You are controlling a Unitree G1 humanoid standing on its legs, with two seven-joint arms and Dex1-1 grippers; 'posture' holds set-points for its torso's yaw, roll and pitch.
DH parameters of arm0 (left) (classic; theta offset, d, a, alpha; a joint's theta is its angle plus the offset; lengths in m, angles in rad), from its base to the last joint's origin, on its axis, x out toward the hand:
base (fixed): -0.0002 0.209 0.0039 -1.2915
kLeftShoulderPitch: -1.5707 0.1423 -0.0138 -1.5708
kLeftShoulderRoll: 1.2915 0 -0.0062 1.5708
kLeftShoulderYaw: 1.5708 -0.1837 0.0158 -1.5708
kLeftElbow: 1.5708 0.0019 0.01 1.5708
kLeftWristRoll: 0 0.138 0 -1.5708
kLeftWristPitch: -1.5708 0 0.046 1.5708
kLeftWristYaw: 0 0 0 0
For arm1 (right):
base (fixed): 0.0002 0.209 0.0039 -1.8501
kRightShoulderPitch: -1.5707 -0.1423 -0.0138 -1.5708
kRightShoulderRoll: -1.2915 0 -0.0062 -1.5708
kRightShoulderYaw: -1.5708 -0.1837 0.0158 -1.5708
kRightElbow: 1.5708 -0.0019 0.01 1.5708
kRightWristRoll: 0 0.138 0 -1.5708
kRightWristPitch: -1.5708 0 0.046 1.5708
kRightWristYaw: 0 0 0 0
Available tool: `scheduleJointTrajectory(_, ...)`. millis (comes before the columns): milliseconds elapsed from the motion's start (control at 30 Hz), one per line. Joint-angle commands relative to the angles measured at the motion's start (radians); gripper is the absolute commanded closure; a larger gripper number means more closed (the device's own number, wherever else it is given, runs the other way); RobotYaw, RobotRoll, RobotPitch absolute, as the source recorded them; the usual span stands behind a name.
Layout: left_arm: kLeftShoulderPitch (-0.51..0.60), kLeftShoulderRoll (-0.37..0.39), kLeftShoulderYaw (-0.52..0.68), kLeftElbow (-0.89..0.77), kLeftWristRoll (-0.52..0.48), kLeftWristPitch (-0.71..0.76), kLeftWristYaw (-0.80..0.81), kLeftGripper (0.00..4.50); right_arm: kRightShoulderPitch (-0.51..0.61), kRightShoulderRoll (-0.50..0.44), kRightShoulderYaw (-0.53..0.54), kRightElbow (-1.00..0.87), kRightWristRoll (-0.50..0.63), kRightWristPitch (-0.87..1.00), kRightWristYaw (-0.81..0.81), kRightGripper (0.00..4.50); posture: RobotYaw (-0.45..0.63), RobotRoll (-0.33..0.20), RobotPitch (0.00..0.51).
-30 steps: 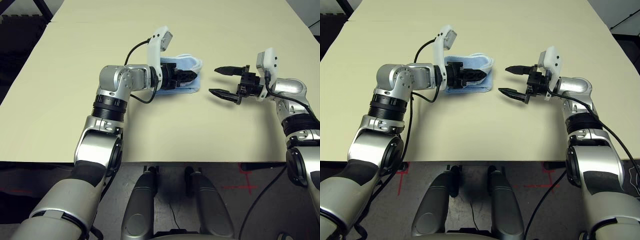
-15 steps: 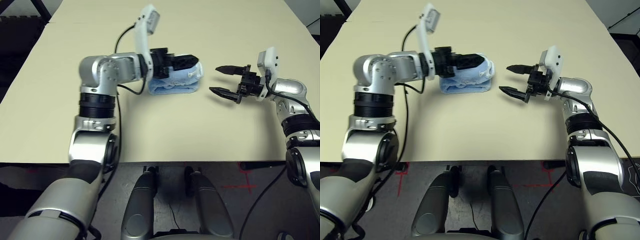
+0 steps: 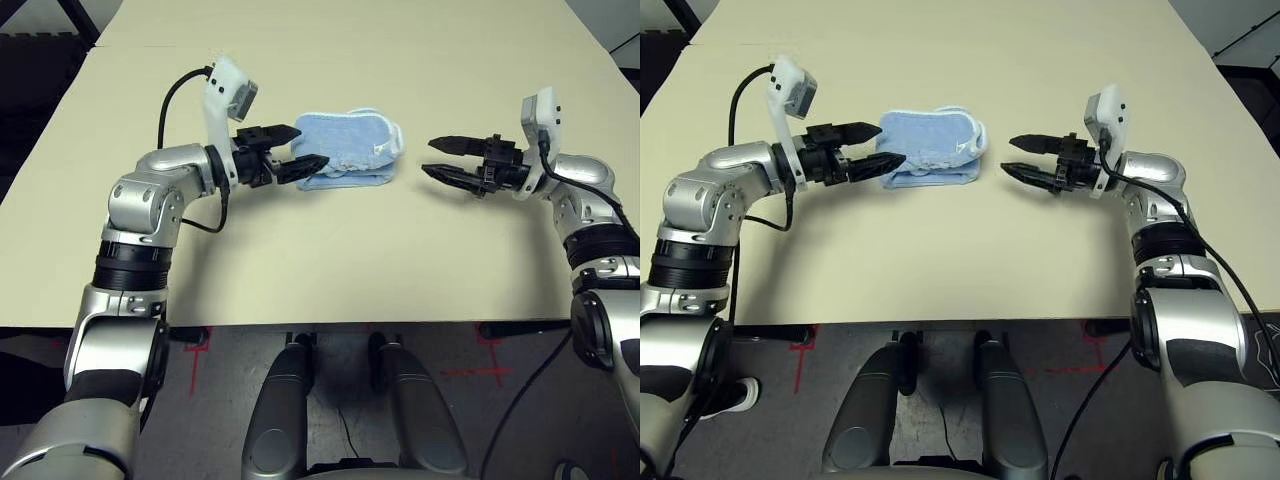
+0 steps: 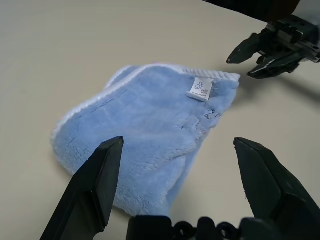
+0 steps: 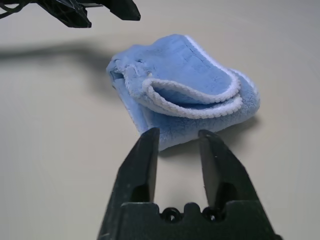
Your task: Fold the towel and set it aside.
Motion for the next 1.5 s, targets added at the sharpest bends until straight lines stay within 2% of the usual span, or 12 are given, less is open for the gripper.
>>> scheduleJointTrajectory(33, 0.001, 0.022, -0.025, -0.013, 0.035, -0.067, -0.052, 0.0, 0.0, -0.003, -0.002, 0.016, -0.003, -0.005, 0.017, 3.81, 0.08, 0.0, 0.241)
scheduleJointTrajectory(100, 0.002, 0.021, -0.028, 0.003, 0.052, -0.114, -0.062, 0.0, 0.002, -0.002, -0.003, 0.013, -0.002, -0.003, 0.02, 4.48, 0.08, 0.0, 0.242)
scheduleJointTrajectory(233, 0.009, 0.016, -0.027, 0.031, 0.068, -0.168, -0.085, 0.0, 0.005, 0.0, -0.003, 0.007, 0.0, -0.001, 0.024, 4.48, 0.08, 0.0, 0.243)
scheduleJointTrajectory(300, 0.014, 0.015, -0.026, 0.04, 0.072, -0.176, -0.095, 0.39, 0.006, -0.001, -0.003, 0.005, 0.0, -0.001, 0.025, 4.5, 0.08, 0.0, 0.244)
scheduleJointTrajectory(367, 0.017, 0.016, -0.028, 0.05, 0.08, -0.185, -0.106, 0.97, 0.006, -0.001, -0.003, 0.003, 0.0, -0.001, 0.025, 4.5, 0.08, 0.0, 0.243)
scheduleJointTrajectory(667, 0.01, 0.014, -0.027, 0.104, 0.107, -0.24, -0.146, 4.43, 0.001, -0.001, -0.003, -0.003, 0.0, -0.002, 0.025, 4.5, 0.07, 0.0, 0.241)
scheduleJointTrajectory(967, -0.101, -0.068, -0.02, 0.295, 0.153, -0.394, -0.126, 4.47, -0.112, 0.082, -0.033, 0.03, 0.027, 0.033, -0.062, 4.5, 0.07, 0.0, 0.241)
scheduleJointTrajectory(1233, -0.204, -0.174, -0.069, 0.473, 0.233, -0.456, -0.112, 4.47, -0.176, 0.173, 0.049, 0.123, -0.11, -0.021, -0.214, 4.5, 0.09, 0.0, 0.241)
scheduleJointTrajectory(1500, -0.213, -0.201, -0.112, 0.619, 0.322, -0.499, -0.097, 4.47, -0.162, 0.186, 0.081, 0.217, -0.188, -0.046, -0.296, 4.5, 0.09, 0.0, 0.248)
